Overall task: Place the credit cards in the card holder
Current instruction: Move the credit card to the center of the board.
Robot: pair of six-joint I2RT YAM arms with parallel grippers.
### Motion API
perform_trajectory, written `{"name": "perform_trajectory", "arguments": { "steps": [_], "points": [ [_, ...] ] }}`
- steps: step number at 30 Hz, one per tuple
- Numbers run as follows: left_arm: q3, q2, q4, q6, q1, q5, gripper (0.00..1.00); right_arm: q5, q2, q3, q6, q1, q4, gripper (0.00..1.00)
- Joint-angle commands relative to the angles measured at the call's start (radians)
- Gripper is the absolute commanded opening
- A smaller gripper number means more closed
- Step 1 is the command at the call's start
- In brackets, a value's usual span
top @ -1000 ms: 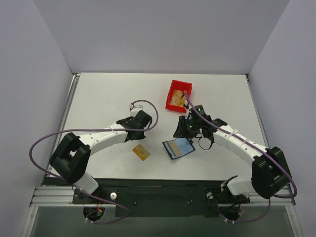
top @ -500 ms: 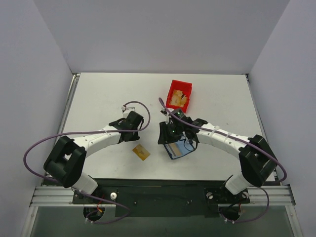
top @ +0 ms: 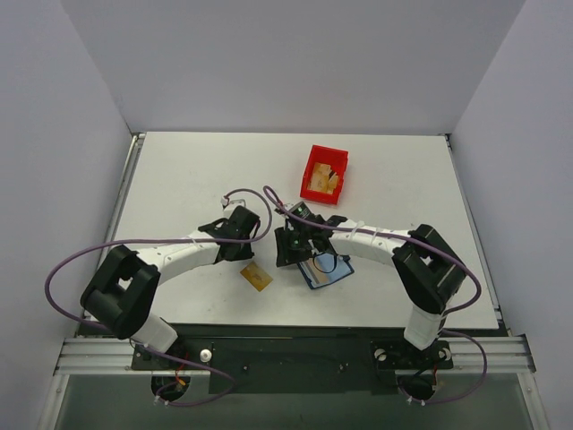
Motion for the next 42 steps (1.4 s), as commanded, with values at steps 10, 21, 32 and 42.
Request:
{"name": "perform_trajectory", "arguments": {
  "steps": [10,21,32,42],
  "points": [
    [-0.036,0.021,0.077,-0.019,0.001,0.045,0.29,0.059,0.025,0.005,0.019,0.001,-0.002,0.22],
    [-0.077,0.01,0.098,-0.04,0.0,0.046,0.17,-0.044,0.129,0.044,0.036,0.007,0.081,0.05],
    [-0.142,-0.04,0.072,-0.071,-0.042,0.066,0.0,-0.168,0.129,-0.013,0.047,0.059,0.092,0.0],
    [-0.202,-0.099,0.055,-0.141,-0.115,0.074,0.0,-0.219,0.06,-0.146,0.127,0.072,0.183,0.0]
  ]
}}
